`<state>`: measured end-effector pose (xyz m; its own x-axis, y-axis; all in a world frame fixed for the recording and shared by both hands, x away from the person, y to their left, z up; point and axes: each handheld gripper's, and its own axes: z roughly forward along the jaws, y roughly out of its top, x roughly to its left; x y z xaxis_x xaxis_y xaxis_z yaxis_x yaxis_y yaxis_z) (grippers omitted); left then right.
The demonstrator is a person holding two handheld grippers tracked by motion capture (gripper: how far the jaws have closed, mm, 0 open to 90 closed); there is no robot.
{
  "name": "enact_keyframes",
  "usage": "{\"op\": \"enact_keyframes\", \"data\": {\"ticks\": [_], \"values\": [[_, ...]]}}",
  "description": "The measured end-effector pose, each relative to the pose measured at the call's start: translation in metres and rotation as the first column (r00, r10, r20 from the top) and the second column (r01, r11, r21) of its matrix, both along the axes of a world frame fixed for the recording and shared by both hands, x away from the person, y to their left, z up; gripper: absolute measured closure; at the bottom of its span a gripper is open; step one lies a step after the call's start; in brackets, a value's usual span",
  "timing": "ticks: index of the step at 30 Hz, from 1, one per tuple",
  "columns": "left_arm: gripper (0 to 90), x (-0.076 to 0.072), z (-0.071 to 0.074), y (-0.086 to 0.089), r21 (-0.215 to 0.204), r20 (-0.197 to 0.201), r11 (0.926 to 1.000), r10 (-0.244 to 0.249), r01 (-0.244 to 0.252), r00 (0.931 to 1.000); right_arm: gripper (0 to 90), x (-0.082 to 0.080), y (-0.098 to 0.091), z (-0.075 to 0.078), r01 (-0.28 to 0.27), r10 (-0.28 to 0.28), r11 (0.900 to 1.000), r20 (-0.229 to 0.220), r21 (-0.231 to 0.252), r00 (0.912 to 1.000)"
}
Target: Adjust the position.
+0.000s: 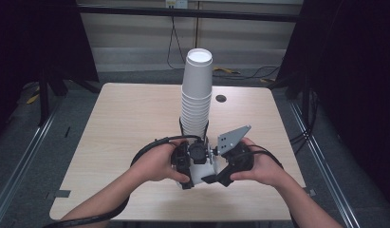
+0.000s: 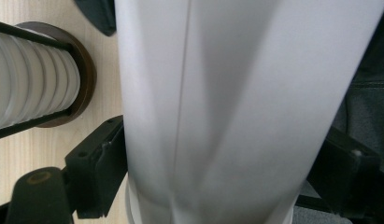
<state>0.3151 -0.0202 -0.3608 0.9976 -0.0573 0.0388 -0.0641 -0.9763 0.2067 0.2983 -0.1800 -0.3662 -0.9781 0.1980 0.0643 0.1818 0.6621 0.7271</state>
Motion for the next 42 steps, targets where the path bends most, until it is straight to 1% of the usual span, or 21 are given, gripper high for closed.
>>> {"op": "enact_keyframes", "data": {"ticks": [1,2,4,6,8,10,11,13,14,15,16,18,21,25,27,28,31,33,35,40,42], "values": [[15.2,0.000,0.000,0.000,0.005,-0.015,1.0000,-0.003,0.003,0.9999,19.0,0.000,0.000,0.001,0.004,-0.004,1.0000,0.001,0.003,1.0000],[15.1,0.000,0.000,0.000,0.005,-0.015,1.0000,-0.003,0.003,0.9999,19.2,0.000,0.000,0.001,0.000,0.000,1.0000,0.004,0.001,1.0000],[15.2,-0.001,0.000,0.000,0.001,-0.017,0.9998,0.020,-0.020,0.9997,23.5,0.001,0.001,0.001,-0.002,0.002,1.0000,0.006,-0.004,1.0000],[15.2,0.000,0.000,0.000,0.007,-0.009,1.0000,-0.005,0.005,0.9999,24.0,0.000,0.001,0.000,-0.003,0.003,1.0000,0.007,-0.001,1.0000],[15.4,-0.002,0.001,0.000,-0.003,-0.001,0.9999,0.010,-0.010,0.9999,24.6,-0.001,0.001,0.000,0.002,-0.002,1.0000,0.006,-0.009,1.0000],[15.5,-0.001,0.001,0.001,-0.004,0.000,1.0000,-0.007,0.007,1.0000,25.2,-0.001,0.001,0.001,0.010,-0.010,0.9999,0.005,-0.010,0.9999],[15.2,0.001,0.001,0.001,-0.015,0.007,0.9996,-0.026,0.026,0.9996,25.3,-0.002,0.001,0.002,0.012,-0.012,0.9998,0.003,-0.013,0.9999],[14.5,-0.001,0.001,0.004,-0.037,-0.003,0.9992,0.016,-0.016,0.9999,25.4,-0.001,-0.001,0.002,0.015,-0.015,0.9998,0.006,-0.013,0.9999],[14.2,-0.001,0.001,0.005,-0.056,0.002,0.9983,0.016,-0.016,0.9999,25.4,0.000,-0.002,0.003,0.014,-0.014,0.9998,0.010,-0.014,0.9999],[14.0,0.002,0.003,0.006,-0.054,0.009,0.9985,-0.014,0.014,0.9999,25.3,0.000,-0.003,0.003,0.019,-0.019,0.9998,0.009,-0.006,0.9998],[13.8,0.000,0.002,0.007,-0.078,0.013,0.9969,0.009,-0.008,0.9999,25.3,0.000,-0.004,0.003,0.022,-0.022,0.9997,0.004,-0.006,0.9997],[13.3,0.002,0.003,0.008,-0.077,0.007,0.9970,0.009,-0.009,0.9999,25.4,0.001,-0.005,0.004,0.036,-0.036,0.9994,0.005,0.000,0.9993],[13.3,0.001,0.004,0.008,-0.077,0.004,0.9970,0.008,-0.007,1.0000,25.4,0.002,-0.005,0.004,0.033,-0.033,0.9995,-0.003,-0.002,0.9995],[13.3,0.001,0.003,0.008,-0.092,0.013,0.9957,0.012,-0.011,0.9998,25.5,0.003,-0.006,0.002,0.039,-0.039,0.9992,-0.019,-0.006,0.9991],[13.3,0.001,0.003,0.008,-0.099,0.003,0.9950,0.014,-0.013,0.9999,25.5,0.003,-0.007,0.002,0.042,-0.042,0.9991,-0.027,-0.003,0.9988],[13.2,0.001,0.003,0.009,-0.111,0.014,0.9936,0.020,-0.018,0.9997,25.5,0.003,-0.008,0.003,0.044,-0.044,0.9990,-0.027,-0.005,0.9987],[13.0,0.001,0.005,0.009,-0.133,0.014,0.9905,0.035,-0.032,0.9993,25.5,0.003,-0.008,0.003,0.052,-0.052,0.9986,-0.019,-0.003,0.9985],[14.3,0.002,0.007,0.009,-0.164,-0.012,0.9856,0.038,-0.039,0.9992,25.5,0.003,-0.007,0.002,0.054,-0.054,0.9985,-0.028,-0.011,0.9982],[16.7,0.002,0.010,0.009,-0.184,-0.032,0.9818,0.042,-0.047,0.9986,25.4,0.003,-0.005,-0.001,0.042,-0.042,0.9988,-0.019,-0.027,0.9989],[17.9,0.002,0.014,0.010,-0.172,-0.021,0.9839,0.045,-0.048,0.9988,25.3,0.004,-0.006,-0.004,0.043,-0.043,0.9986,-0.018,-0.030,0.9989],[17.4,0.002,0.016,0.013,-0.182,-0.023,0.9820,0.046,-0.049,0.9987,25.3,0.005,-0.009,-0.003,0.048,-0.049,0.9982,-0.007,-0.034,0.9988]]}}
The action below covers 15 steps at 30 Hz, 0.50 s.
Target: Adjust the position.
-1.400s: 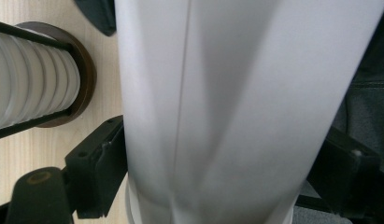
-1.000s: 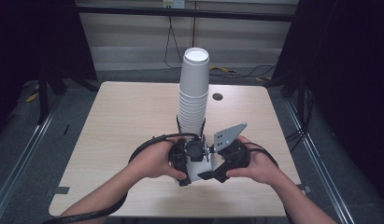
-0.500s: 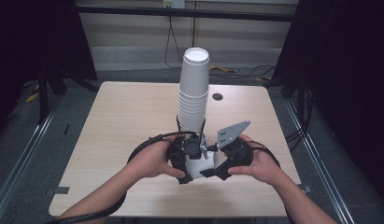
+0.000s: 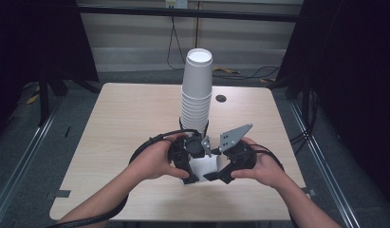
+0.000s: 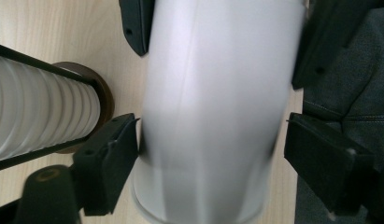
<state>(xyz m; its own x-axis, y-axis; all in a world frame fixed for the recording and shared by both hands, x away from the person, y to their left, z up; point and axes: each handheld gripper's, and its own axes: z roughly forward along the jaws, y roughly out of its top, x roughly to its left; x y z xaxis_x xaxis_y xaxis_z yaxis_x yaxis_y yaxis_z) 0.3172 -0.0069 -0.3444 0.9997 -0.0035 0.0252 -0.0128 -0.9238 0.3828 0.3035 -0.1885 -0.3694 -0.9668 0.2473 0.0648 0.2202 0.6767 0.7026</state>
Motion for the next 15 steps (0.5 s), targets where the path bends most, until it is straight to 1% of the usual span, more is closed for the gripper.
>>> {"op": "enact_keyframes", "data": {"ticks": [2,4,5,8,10,11,12,13,14,15], "values": [[18.5,0.001,0.003,0.004,-0.015,0.000,0.9998,0.011,-0.011,0.9999,25.3,0.000,-0.003,-0.001,0.006,-0.006,0.9999,-0.002,-0.015,1.0000],[17.6,0.003,0.005,0.008,-0.035,-0.002,0.9992,0.022,-0.022,0.9998,25.3,0.001,-0.006,-0.002,0.013,-0.013,0.9995,-0.003,-0.029,0.9999],[17.7,0.003,0.006,0.010,-0.043,-0.006,0.9985,0.036,-0.036,0.9994,25.3,0.001,-0.007,-0.002,0.018,-0.018,0.9995,0.004,-0.027,0.9998],[18.2,0.004,0.006,0.015,-0.050,-0.006,0.9977,0.044,-0.044,0.9990,25.2,0.002,-0.011,0.000,0.037,-0.037,0.9993,0.003,-0.009,0.9993],[17.8,0.006,0.006,0.020,-0.062,-0.012,0.9964,0.058,-0.058,0.9983,25.2,0.001,-0.014,0.000,0.045,-0.045,0.9990,0.004,-0.007,0.9990],[18.2,0.007,0.006,0.022,-0.068,-0.010,0.9954,0.067,-0.067,0.9977,25.2,0.001,-0.016,0.000,0.044,-0.044,0.9990,-0.005,-0.012,0.9990],[18.2,0.008,0.006,0.025,-0.078,-0.011,0.9940,0.076,-0.077,0.9970,25.2,0.000,-0.017,-0.001,0.047,-0.047,0.9988,-0.001,-0.013,0.9989],[17.8,0.009,0.005,0.028,-0.089,-0.018,0.9924,0.083,-0.085,0.9964,25.3,0.000,-0.019,-0.002,0.056,-0.056,0.9984,-0.002,-0.010,0.9984],[17.9,0.010,0.004,0.030,-0.094,-0.023,0.9915,0.088,-0.090,0.9959,25.2,0.000,-0.021,-0.003,0.066,-0.066,0.9978,-0.010,-0.007,0.9978],[17.9,0.010,0.003,0.032,-0.097,-0.027,0.9908,0.093,-0.095,0.9953,25.3,0.001,-0.023,-0.004,0.075,-0.075,0.9972,-0.007,-0.006,0.9972]]}}
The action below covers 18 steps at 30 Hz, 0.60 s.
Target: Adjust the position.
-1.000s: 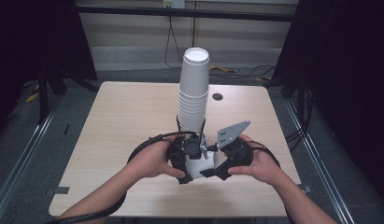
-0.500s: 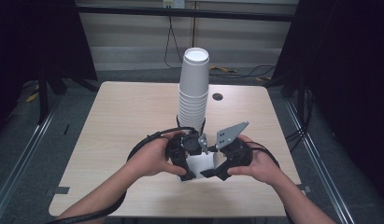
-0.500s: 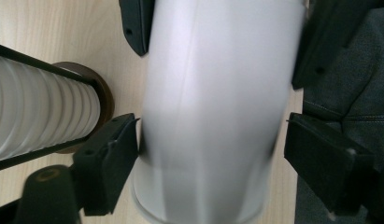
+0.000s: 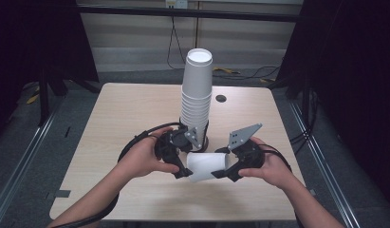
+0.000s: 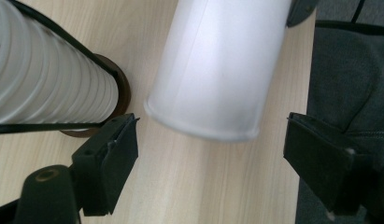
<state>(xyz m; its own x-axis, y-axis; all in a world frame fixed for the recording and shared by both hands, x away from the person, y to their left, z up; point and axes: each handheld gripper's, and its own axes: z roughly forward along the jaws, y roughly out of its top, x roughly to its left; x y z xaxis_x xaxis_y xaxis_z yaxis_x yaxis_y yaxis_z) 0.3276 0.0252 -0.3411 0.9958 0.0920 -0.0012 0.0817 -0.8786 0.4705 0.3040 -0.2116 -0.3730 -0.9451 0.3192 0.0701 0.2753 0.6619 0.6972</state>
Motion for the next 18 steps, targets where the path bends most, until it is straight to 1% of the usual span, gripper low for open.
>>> {"op": "enact_keyframes", "data": {"ticks": [2,5,6,7,9,10,11,14,16,17,18], "values": [[17.8,0.001,-0.003,0.004,-0.010,-0.012,0.9999,0.010,-0.010,0.9999,25.3,0.000,-0.004,-0.001,0.006,-0.005,0.9998,-0.011,0.017,0.9999],[17.8,0.002,-0.008,0.009,-0.014,-0.020,0.9996,0.022,-0.022,0.9996,25.2,0.001,-0.009,-0.002,0.023,-0.022,0.9994,-0.007,0.025,0.9997],[17.7,0.002,-0.010,0.010,-0.022,-0.025,0.9992,0.031,-0.032,0.9992,25.2,0.000,-0.011,-0.002,0.031,-0.031,0.9991,-0.003,0.028,0.9995],[17.6,0.003,-0.012,0.012,-0.027,-0.031,0.9992,0.030,-0.031,0.9991,25.2,0.000,-0.012,-0.002,0.035,-0.035,0.9986,-0.010,0.040,0.9993],[17.6,0.004,-0.017,0.014,-0.040,-0.041,0.9982,0.044,-0.045,0.9982,25.2,0.000,-0.015,-0.001,0.048,-0.048,0.9975,-0.003,0.052,0.9988],[17.4,0.004,-0.019,0.015,-0.051,-0.051,0.9973,0.050,-0.053,0.9974,25.2,0.000,-0.016,-0.001,0.048,-0.048,0.9971,-0.008,0.059,0.9988],[17.4,0.005,-0.022,0.017,-0.058,-0.057,0.9965,0.057,-0.060,0.9968,25.2,0.000,-0.017,-0.001,0.053,-0.053,0.9966,-0.002,0.062,0.9986],[17.4,0.006,-0.031,0.019,-0.083,-0.076,0.9936,0.071,-0.077,0.9946,25.1,0.000,-0.018,-0.001,0.062,-0.062,0.9953,-0.005,0.075,0.9981],[17.4,0.008,-0.036,0.020,-0.082,-0.085,0.9937,0.068,-0.075,0.9940,25.1,-0.001,-0.019,-0.001,0.069,-0.069,0.9940,-0.005,0.085,0.9976],[17.4,0.007,-0.039,0.020,-0.089,-0.092,0.9922,0.079,-0.087,0.9926,25.1,0.000,-0.019,-0.002,0.069,-0.068,0.9934,-0.007,0.092,0.9976],[17.4,0.008,-0.041,0.020,-0.086,-0.096,0.9927,0.076,-0.085,0.9924,25.1,0.000,-0.020,-0.003,0.070,-0.069,0.9932,-0.012,0.093,0.9976]]}}
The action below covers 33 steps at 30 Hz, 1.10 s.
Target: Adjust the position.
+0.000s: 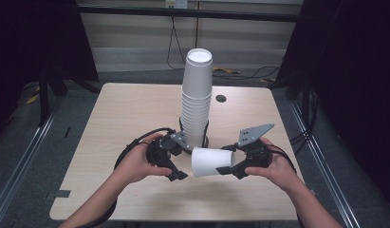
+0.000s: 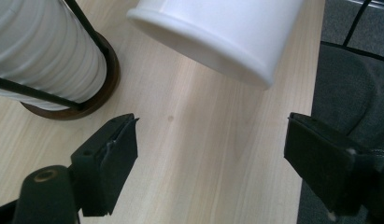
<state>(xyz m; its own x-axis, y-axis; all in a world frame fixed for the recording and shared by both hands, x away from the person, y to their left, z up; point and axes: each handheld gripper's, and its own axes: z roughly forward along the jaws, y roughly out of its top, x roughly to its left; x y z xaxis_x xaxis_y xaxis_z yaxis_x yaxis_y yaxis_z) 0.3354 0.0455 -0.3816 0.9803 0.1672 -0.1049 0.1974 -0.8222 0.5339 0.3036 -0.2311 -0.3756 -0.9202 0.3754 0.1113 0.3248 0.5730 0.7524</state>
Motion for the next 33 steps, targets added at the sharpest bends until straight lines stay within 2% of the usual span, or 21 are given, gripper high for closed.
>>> {"op": "enact_keyframes", "data": {"ticks": [4,7,12,14,21,33], "values": [[17.4,0.000,-0.007,0.000,-0.013,-0.015,0.9999,0.010,-0.010,0.9998,25.1,0.000,0.000,-0.003,0.006,-0.006,1.0000,0.000,-0.004,1.0000],[17.3,0.000,-0.013,0.000,-0.007,-0.023,0.9999,0.008,-0.009,0.9997,25.1,0.001,0.001,-0.004,-0.002,0.002,1.0000,-0.003,-0.005,1.0000],[17.3,-0.001,-0.021,-0.001,-0.026,-0.033,0.9996,0.009,-0.010,0.9994,25.1,0.000,0.003,-0.003,-0.004,0.004,1.0000,0.000,0.000,1.0000],[17.3,-0.001,-0.024,-0.002,-0.045,-0.037,0.9989,0.006,-0.008,0.9993,25.1,0.000,0.003,-0.001,-0.007,0.007,0.9999,-0.004,0.014,1.0000],[17.3,-0.002,-0.027,-0.004,-0.098,-0.050,0.9949,0.017,-0.022,0.9986,25.1,0.000,0.000,0.001,0.004,-0.004,0.9994,0.000,0.035,1.0000],[17.2,-0.001,-0.030,-0.006,-0.114,-0.060,0.9930,0.023,-0.029,0.9979,25.0,0.001,0.004,-0.001,-0.008,0.009,0.9992,-0.009,0.039,0.9999]]}}
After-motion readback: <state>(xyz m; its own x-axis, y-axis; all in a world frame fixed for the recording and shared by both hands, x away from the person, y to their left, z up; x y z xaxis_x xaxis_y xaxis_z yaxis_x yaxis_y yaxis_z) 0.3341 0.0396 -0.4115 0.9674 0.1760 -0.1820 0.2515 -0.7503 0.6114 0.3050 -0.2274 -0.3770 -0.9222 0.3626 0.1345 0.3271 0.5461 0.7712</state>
